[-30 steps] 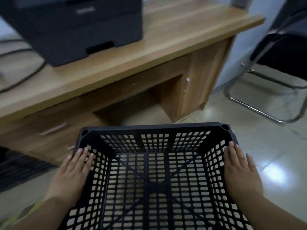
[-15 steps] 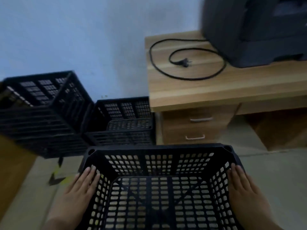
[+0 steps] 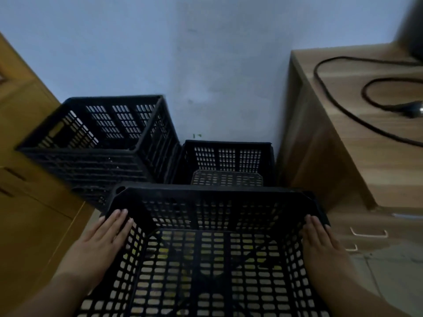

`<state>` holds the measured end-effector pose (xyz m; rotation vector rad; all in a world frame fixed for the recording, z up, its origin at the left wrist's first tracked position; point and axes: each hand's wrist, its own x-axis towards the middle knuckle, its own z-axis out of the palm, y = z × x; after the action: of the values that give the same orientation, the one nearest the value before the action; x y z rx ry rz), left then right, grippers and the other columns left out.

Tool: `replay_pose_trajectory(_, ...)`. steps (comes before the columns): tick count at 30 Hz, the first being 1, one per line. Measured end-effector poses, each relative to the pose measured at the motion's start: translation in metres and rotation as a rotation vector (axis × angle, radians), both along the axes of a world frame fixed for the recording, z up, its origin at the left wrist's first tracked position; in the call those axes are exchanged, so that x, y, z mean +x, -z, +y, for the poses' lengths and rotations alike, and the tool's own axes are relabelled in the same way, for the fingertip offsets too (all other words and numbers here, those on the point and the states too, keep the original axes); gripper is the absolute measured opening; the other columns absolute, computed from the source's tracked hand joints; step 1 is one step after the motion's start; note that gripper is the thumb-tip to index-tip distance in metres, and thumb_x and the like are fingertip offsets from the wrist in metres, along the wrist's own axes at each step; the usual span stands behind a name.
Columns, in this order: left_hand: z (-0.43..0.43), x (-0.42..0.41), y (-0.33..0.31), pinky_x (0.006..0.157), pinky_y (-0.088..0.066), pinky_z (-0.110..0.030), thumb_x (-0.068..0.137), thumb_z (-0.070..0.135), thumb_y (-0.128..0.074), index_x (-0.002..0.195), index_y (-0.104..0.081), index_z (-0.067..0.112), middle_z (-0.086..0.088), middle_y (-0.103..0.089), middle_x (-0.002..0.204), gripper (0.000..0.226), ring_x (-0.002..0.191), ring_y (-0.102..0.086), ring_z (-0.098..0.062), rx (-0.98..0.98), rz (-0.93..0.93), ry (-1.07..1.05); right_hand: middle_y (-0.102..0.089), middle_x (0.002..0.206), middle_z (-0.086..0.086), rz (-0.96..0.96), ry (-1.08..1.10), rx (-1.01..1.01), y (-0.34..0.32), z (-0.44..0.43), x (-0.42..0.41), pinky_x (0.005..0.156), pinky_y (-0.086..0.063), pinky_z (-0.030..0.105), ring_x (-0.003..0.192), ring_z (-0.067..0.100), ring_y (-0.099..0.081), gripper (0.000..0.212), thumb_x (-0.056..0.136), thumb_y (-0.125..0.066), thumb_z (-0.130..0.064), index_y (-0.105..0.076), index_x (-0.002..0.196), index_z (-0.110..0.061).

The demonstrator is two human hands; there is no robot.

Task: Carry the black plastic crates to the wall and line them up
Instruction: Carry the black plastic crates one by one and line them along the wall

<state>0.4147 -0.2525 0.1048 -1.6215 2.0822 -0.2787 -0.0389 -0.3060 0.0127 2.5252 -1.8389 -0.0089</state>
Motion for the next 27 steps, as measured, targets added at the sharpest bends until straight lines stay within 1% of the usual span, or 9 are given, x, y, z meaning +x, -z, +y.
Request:
replay_pose_trajectory(3,-0.035,0.012,-0.002,0.112,0.015,-0.038,0.054,0.004,-0.077,0.141,-0.029,0.008,-0.019,-0.022,0.152,0.1,0.141,0.015,-0.023,0.055,-0.007,-0.06,-0.064,0.107,0.033,0.008,-0.002,-0.022,-0.003,-0.041,0.017,0.116,0.006,0.033,0.147,0.024,0.0,0.051,0.069,-0.029,-0.011,-0.064,0.093,0.018)
replay_pose_trajectory(4,-0.047,0.013,-0.002,0.112,0.017,-0.039,0.055,0.004,-0.076,0.142,-0.028,0.008,-0.019,-0.022,0.152,0.099,0.141,0.016,-0.023,0.091,0.012,-0.078,-0.065,0.106,0.033,0.015,0.01,-0.001,-0.004,-0.052,0.022,0.116,0.007,0.032,0.144,0.032,-0.017,0.051,0.069,-0.03,-0.011,-0.065,0.091,0.018)
replay_pose_trajectory(6,-0.068,0.017,-0.001,0.097,0.04,-0.037,0.081,0.006,-0.052,0.144,0.009,0.013,-0.014,0.02,0.152,0.088,0.124,0.049,-0.021,0.035,0.0,-0.054,-0.066,0.101,0.032,0.05,0.046,0.059,-0.011,-0.077,0.03,0.117,0.008,0.03,0.113,0.045,-0.056,0.051,0.067,-0.029,-0.011,-0.067,0.087,0.017)
replay_pose_trajectory(9,-0.104,0.012,-0.009,0.078,0.049,-0.033,0.091,0.005,-0.025,0.128,0.038,0.014,-0.008,0.05,0.132,0.074,0.1,0.064,-0.018,0.108,-0.04,-0.172,-0.065,0.103,0.035,0.143,0.059,0.029,-0.016,-0.112,0.027,0.117,0.008,0.031,0.095,0.045,-0.065,0.054,0.066,-0.028,-0.011,-0.065,0.09,0.019)
replay_pose_trajectory(11,-0.127,0.015,-0.012,0.076,0.049,-0.033,0.092,0.006,-0.025,0.125,0.042,0.013,-0.009,0.053,0.127,0.075,0.099,0.063,-0.02,0.131,-0.074,-0.204,-0.053,0.123,0.038,0.29,0.03,0.017,-0.034,-0.133,0.031,0.114,0.02,0.034,0.112,0.046,-0.057,0.056,0.071,-0.026,-0.009,-0.056,0.109,0.019)
replay_pose_trajectory(14,-0.167,0.01,-0.022,0.077,0.05,-0.034,0.092,0.007,-0.025,0.122,0.045,0.012,-0.01,0.054,0.127,0.077,0.096,0.066,-0.021,0.107,-0.071,-0.185,0.023,0.142,0.02,0.613,-0.124,-0.038,-0.058,-0.164,0.032,0.074,0.046,0.039,0.145,0.032,0.006,0.053,0.089,-0.007,-0.013,0.012,0.135,0.001)
replay_pose_trajectory(19,-0.233,0.012,-0.025,0.08,0.049,-0.032,0.09,0.006,-0.028,0.125,0.043,0.014,-0.009,0.052,0.131,0.079,0.101,0.065,-0.018,0.088,0.0,-0.104,0.028,0.15,0.02,0.637,0.124,0.316,-0.076,-0.213,0.031,0.06,0.046,0.036,0.142,0.03,0.024,0.056,0.093,-0.007,-0.015,0.015,0.141,0.003)
replay_pose_trajectory(22,-0.273,0.009,-0.03,0.083,0.046,-0.033,0.091,0.007,-0.028,0.127,0.042,0.012,-0.011,0.052,0.13,0.078,0.114,0.056,-0.02,0.085,-0.035,-0.049,0.026,0.152,0.022,0.648,0.21,0.33,-0.083,-0.242,0.029,0.064,0.044,0.038,0.141,0.032,0.025,0.058,0.095,-0.013,-0.016,0.013,0.142,0.004)
replay_pose_trajectory(27,-0.342,0.011,-0.035,0.087,0.042,-0.032,0.089,0.007,-0.034,0.131,0.037,0.011,-0.012,0.051,0.129,0.083,0.124,0.043,-0.023,0.06,-0.041,0.014,0.025,0.153,0.02,0.692,0.238,0.339,-0.103,-0.288,0.036,0.115,0.014,0.042,0.142,0.031,0.024,0.056,0.097,-0.015,-0.015,0.008,0.145,0.0)
